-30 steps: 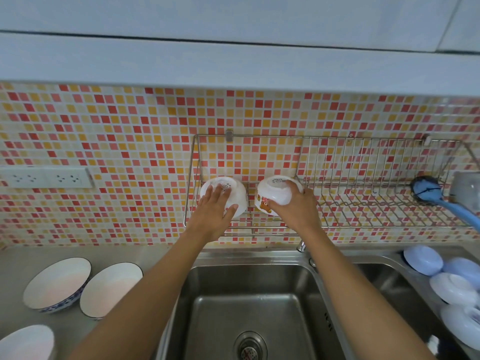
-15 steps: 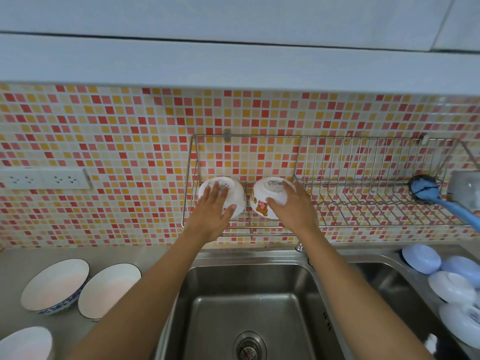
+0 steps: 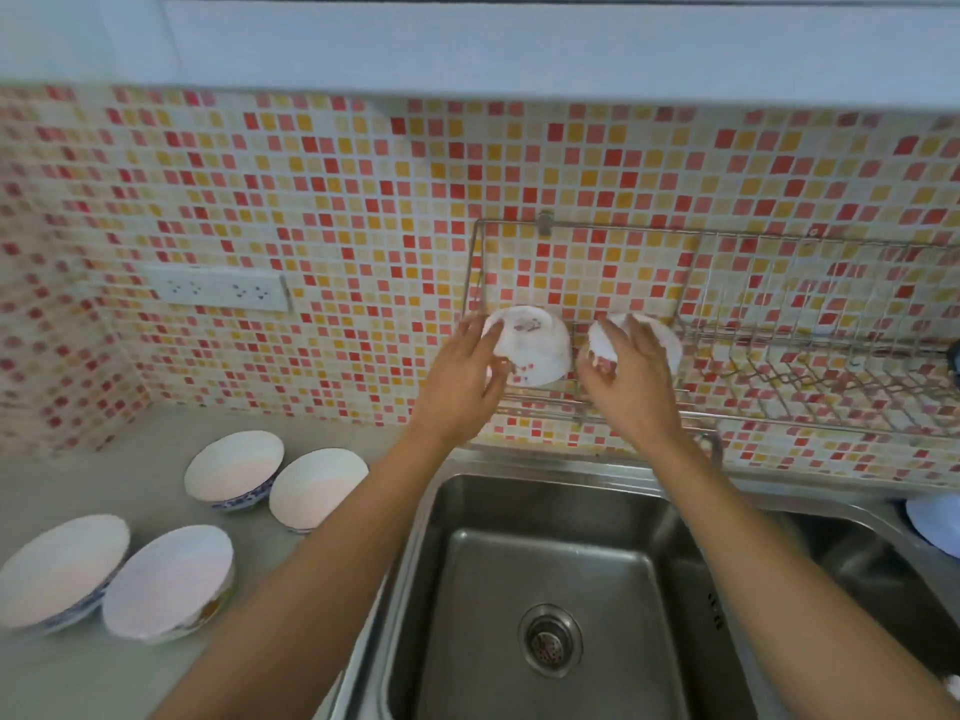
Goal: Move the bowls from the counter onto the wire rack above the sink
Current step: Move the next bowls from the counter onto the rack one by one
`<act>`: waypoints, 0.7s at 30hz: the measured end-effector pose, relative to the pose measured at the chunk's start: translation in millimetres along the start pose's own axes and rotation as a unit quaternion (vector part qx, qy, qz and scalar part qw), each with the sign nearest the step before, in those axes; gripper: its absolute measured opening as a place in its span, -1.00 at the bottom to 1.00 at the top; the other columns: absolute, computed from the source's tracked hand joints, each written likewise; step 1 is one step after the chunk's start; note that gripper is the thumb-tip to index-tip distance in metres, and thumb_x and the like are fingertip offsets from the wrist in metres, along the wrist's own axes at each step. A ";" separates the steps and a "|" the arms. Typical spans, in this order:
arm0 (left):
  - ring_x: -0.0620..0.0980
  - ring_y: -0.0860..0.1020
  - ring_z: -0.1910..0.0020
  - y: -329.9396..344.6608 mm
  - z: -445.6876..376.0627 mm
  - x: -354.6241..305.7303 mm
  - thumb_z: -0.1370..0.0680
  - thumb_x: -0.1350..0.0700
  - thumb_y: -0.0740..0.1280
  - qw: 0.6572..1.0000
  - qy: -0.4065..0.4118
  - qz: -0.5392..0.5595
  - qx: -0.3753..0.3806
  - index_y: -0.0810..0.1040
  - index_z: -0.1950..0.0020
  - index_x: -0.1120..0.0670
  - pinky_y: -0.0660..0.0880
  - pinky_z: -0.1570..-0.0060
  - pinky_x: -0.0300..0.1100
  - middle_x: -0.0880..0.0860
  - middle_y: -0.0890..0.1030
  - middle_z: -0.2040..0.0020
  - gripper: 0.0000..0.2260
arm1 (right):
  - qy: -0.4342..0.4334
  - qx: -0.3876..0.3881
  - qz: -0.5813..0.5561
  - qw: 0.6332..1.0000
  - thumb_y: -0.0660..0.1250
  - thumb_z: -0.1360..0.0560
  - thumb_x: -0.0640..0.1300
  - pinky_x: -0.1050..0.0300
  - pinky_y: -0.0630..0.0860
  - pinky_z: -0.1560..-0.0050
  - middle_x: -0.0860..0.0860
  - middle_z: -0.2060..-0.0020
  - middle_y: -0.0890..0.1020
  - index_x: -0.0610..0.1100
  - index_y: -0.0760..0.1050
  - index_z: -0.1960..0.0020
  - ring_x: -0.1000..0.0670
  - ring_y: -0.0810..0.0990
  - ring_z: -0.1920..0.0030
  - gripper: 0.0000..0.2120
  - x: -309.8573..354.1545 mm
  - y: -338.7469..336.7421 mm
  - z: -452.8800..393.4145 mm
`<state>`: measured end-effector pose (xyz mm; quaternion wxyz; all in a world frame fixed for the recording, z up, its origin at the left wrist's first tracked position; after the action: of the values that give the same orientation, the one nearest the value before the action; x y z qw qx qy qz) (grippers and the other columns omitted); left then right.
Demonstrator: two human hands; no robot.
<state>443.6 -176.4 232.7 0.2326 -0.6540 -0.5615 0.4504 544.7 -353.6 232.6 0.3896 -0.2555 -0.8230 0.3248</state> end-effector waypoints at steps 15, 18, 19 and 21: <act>0.17 0.38 -0.29 -109.9 259.1 234.1 -0.55 0.13 0.20 0.932 -0.333 -0.038 -0.137 0.41 -0.33 0.18 0.28 -0.28 -0.05 0.17 0.44 -0.32 -0.65 | -0.180 0.260 -0.185 0.931 0.33 -0.51 -0.06 0.10 0.37 -0.17 -0.03 -0.21 0.52 -0.07 0.52 -0.25 -0.07 0.43 -0.25 -0.69 243.3 192.9 158.1; 0.19 0.36 -0.32 -106.5 314.4 281.1 -0.57 0.13 0.20 0.901 -0.423 -0.046 -0.085 0.39 -0.34 0.20 0.29 -0.30 0.01 0.19 0.40 -0.36 -0.65 | -0.100 0.373 -0.194 0.902 0.37 -0.50 -0.03 0.10 0.40 -0.10 -0.11 -0.15 0.58 -0.13 0.51 -0.24 -0.13 0.53 -0.18 -0.65 261.0 260.6 192.1; 0.17 0.35 -0.33 -103.1 329.9 294.8 -0.58 0.12 0.21 0.891 -0.447 -0.038 -0.071 0.38 -0.35 0.19 0.30 -0.30 0.02 0.19 0.39 -0.37 -0.64 | -0.064 0.405 -0.196 0.891 0.39 -0.49 -0.01 0.09 0.41 -0.11 -0.13 -0.17 0.58 -0.16 0.49 -0.26 -0.14 0.54 -0.18 -0.61 265.0 281.1 202.4; 0.16 0.36 -0.32 -93.9 353.4 316.8 -0.58 0.08 0.23 0.879 -0.474 -0.015 -0.045 0.36 -0.36 0.16 0.34 -0.26 0.02 0.17 0.40 -0.35 -0.63 | 0.014 0.459 -0.197 0.866 0.39 -0.50 0.04 0.06 0.41 -0.18 -0.14 -0.27 0.53 -0.19 0.41 -0.35 -0.14 0.50 -0.26 -0.49 270.9 317.8 221.0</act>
<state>82.3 75.9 33.1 -0.0842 -0.3631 -0.6343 0.6773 266.2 -35.9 20.9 0.5305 0.1149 -0.6083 0.5790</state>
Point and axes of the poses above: each hand's wrist, its own z-axis away from the middle knuckle, its own y-axis out of the palm, x = y × z, the point moved 6 cm from there along -z, towards the middle knuckle
